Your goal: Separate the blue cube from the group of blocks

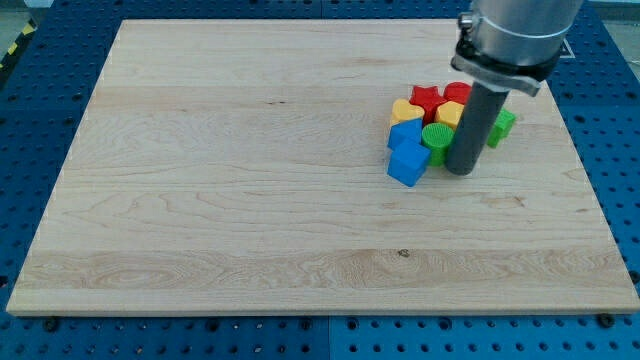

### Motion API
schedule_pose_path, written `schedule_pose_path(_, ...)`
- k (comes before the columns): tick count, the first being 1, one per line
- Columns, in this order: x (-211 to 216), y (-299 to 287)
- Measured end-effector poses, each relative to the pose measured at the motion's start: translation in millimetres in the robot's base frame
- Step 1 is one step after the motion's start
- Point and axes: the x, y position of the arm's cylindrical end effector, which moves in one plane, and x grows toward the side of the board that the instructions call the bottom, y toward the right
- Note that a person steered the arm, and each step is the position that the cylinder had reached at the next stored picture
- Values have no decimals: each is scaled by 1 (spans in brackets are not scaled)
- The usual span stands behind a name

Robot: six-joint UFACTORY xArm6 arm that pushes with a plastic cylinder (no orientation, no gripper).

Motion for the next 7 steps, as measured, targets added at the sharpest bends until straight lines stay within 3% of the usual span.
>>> schedule_pose_path(2, 6, -48)
schedule_pose_path(4, -11, -18)
schedule_pose_path(7, -24, -43)
